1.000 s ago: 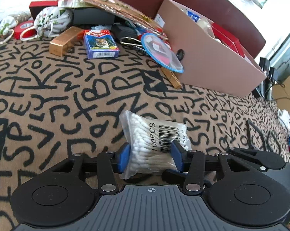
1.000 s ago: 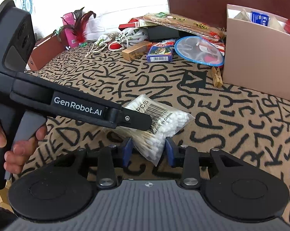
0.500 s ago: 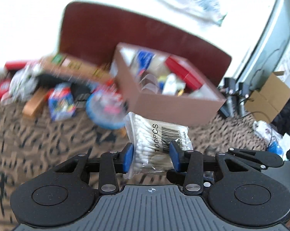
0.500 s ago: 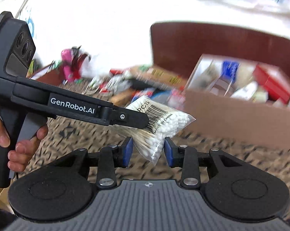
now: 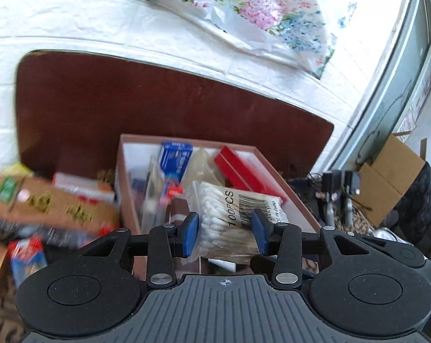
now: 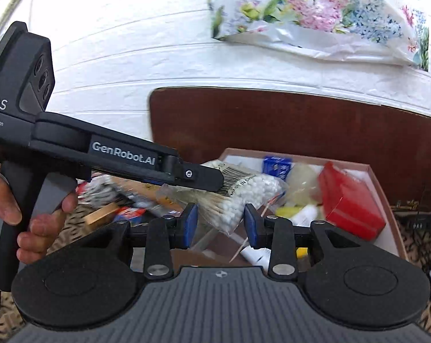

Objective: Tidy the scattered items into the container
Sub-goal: 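Carry the cotton swab pack with the left gripper over the cardboard box, then lower the swab pack into the box and open the left gripper, then withdraw both grippers from the box back over the table, then grasp the gold box with the left gripper while the right grasps the tiger card box, then lift the gold box with the left gripper while the right lifts the tiger card box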

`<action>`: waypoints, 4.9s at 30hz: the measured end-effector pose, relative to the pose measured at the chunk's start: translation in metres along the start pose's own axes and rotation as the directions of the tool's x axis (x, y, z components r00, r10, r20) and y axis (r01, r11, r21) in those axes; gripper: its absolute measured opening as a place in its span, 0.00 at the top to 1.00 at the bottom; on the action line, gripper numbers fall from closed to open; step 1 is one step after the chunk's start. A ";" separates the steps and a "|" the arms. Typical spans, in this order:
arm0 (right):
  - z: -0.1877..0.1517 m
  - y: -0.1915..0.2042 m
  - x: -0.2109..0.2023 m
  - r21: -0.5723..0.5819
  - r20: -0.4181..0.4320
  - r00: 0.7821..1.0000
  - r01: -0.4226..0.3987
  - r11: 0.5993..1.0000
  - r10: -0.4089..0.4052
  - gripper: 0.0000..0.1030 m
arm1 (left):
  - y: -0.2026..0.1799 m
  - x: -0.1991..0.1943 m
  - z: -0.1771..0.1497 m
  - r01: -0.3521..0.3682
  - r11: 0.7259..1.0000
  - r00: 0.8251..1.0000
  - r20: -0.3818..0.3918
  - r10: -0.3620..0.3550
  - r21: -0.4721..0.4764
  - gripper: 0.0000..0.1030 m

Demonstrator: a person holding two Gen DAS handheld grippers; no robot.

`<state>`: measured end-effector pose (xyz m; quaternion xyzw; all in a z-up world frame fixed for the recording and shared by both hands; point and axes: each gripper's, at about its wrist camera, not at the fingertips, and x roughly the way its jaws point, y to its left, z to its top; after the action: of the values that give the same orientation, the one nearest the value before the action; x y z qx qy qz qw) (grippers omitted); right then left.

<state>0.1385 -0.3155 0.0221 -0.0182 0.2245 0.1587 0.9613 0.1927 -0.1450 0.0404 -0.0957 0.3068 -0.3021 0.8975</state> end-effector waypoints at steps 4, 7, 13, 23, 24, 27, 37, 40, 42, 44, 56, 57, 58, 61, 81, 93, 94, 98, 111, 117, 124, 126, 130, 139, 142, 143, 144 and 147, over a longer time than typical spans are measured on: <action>0.007 -0.021 0.032 -0.005 -0.022 1.000 0.017 1.000 -0.017 0.62 | 0.008 0.042 0.015 -0.007 1.000 1.000 -0.013 0.007 -0.009 0.61; 0.009 -0.035 0.052 0.003 -0.028 0.999 0.021 1.000 -0.021 0.62 | 0.016 0.068 0.024 -0.014 1.000 1.000 -0.021 0.014 -0.020 0.60; 0.013 -0.057 0.085 0.016 -0.033 0.999 0.026 1.000 -0.025 0.62 | 0.025 0.112 0.040 -0.038 0.999 0.999 -0.038 0.038 -0.008 0.58; -0.015 -0.067 0.101 -0.016 -0.089 0.991 0.100 0.995 -0.101 0.22 | 0.024 0.128 0.026 -0.139 0.980 0.986 -0.070 0.150 0.145 0.06; -0.016 -0.067 0.099 -0.011 -0.091 0.991 0.102 0.995 -0.102 0.18 | 0.022 0.127 0.024 -0.136 0.978 0.985 -0.084 0.150 0.156 0.06; -0.018 -0.060 0.092 -0.012 -0.087 0.991 0.103 0.995 -0.104 0.12 | 0.020 0.120 0.018 -0.106 0.983 0.986 -0.116 0.123 0.147 0.04; -0.003 -0.030 0.059 -0.034 -0.034 0.998 0.046 0.998 -0.047 0.02 | 0.003 0.080 0.005 -0.123 0.985 0.985 -0.106 0.136 0.120 0.00; 0.001 -0.020 0.049 -0.034 -0.022 1.000 0.018 0.999 -0.019 0.01 | -0.007 0.063 0.004 -0.132 0.981 0.987 -0.076 0.144 0.139 0.00; 0.002 -0.011 0.041 -0.047 -0.009 1.000 0.013 0.999 -0.013 0.01 | -0.011 0.052 0.004 -0.133 0.981 0.987 -0.070 0.144 0.145 0.00; 0.003 -0.002 0.033 -0.060 0.003 1.000 0.010 0.998 -0.010 0.01 | -0.013 0.042 0.003 -0.131 0.981 0.988 -0.067 0.141 0.142 0.00; 0.000 0.057 -0.005 -0.107 0.038 0.998 -0.046 0.993 0.051 0.01 | 0.000 -0.035 -0.025 -0.160 0.984 0.987 -0.005 0.161 0.083 0.00; -0.004 0.065 -0.007 -0.116 0.039 0.998 -0.050 0.992 0.055 0.01 | 0.004 -0.043 -0.032 -0.173 0.982 0.985 0.005 0.174 0.078 0.00; -0.009 0.073 -0.009 -0.123 0.038 0.998 -0.052 0.991 0.057 0.01 | 0.008 -0.050 -0.041 -0.190 0.979 0.982 0.016 0.189 0.074 0.00; -0.031 0.093 -0.008 -0.125 0.020 0.997 -0.075 0.989 0.078 0.01 | 0.023 -0.070 -0.071 -0.226 0.973 0.974 0.040 0.224 0.047 0.00; -0.095 0.193 0.077 -0.141 -0.188 0.957 -0.247 0.959 0.219 0.07 | 0.173 -0.110 -0.136 -0.410 0.897 0.912 -0.043 0.409 -0.166 0.00; -0.101 0.192 0.162 -0.074 -0.246 0.966 -0.104 0.992 0.083 0.18 | 0.240 -0.056 -0.126 -0.444 0.891 0.896 -0.072 0.439 -0.095 0.13; -0.100 0.192 0.167 -0.067 -0.235 0.969 -0.088 0.994 0.070 0.18 | 0.241 -0.053 -0.124 -0.450 0.890 0.893 -0.067 0.446 -0.077 0.18; -0.094 0.191 0.181 -0.012 -0.195 0.980 -0.038 0.999 0.035 0.19 | 0.245 -0.042 -0.117 -0.463 0.886 0.886 -0.051 0.461 -0.036 0.32; -0.095 0.192 0.181 -0.012 -0.220 0.974 -0.049 0.999 0.045 0.38 | 0.232 -0.050 -0.126 -0.466 0.885 0.881 -0.081 0.466 0.020 0.71; -0.120 0.187 0.123 -0.027 -0.260 0.964 -0.071 0.997 0.062 0.38 | 0.194 -0.081 -0.160 -0.437 0.899 0.892 -0.121 0.436 0.016 0.72; -0.155 0.181 0.042 -0.046 -0.303 0.951 -0.086 0.995 0.068 0.38 | 0.148 -0.126 -0.209 -0.398 0.917 0.906 -0.161 0.391 -0.013 0.71; -0.162 0.181 0.022 -0.055 -0.314 0.947 -0.091 0.994 0.069 0.38 | 0.137 -0.139 -0.220 -0.392 0.920 0.907 -0.178 0.382 -0.022 0.71; -0.166 0.182 0.002 -0.048 -0.337 0.938 -0.106 0.993 0.084 0.37 | 0.124 -0.152 -0.230 -0.381 0.924 0.908 -0.201 0.367 -0.031 0.61; -0.159 0.180 0.024 -0.042 -0.330 0.941 -0.089 0.995 0.071 0.28 | 0.117 -0.132 -0.225 -0.403 0.914 0.893 -0.203 0.402 0.041 0.32; -0.158 0.180 0.030 -0.048 -0.342 0.937 -0.096 0.994 0.074 0.28 | 0.115 -0.129 -0.223 -0.422 0.903 0.880 -0.200 0.430 0.087 0.68; -0.157 0.180 0.031 -0.050 -0.349 0.934 -0.101 0.994 0.077 0.29 | 0.116 -0.129 -0.223 -0.421 0.904 0.881 -0.201 0.428 0.080 0.68; -0.156 0.180 0.031 -0.054 -0.355 0.931 -0.108 0.993 0.082 0.31 | 0.115 -0.129 -0.223 -0.420 0.905 0.882 -0.203 0.425 0.069 0.68; -0.153 0.181 0.031 -0.062 -0.360 0.928 -0.127 0.990 0.096 0.37 | 0.117 -0.129 -0.222 -0.416 0.907 0.885 -0.202 0.419 0.059 0.60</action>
<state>0.0431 -0.1512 -0.1225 -0.0742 0.3888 0.2164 0.8925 0.0329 0.0284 -0.1142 0.0113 0.4112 -0.1125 0.9045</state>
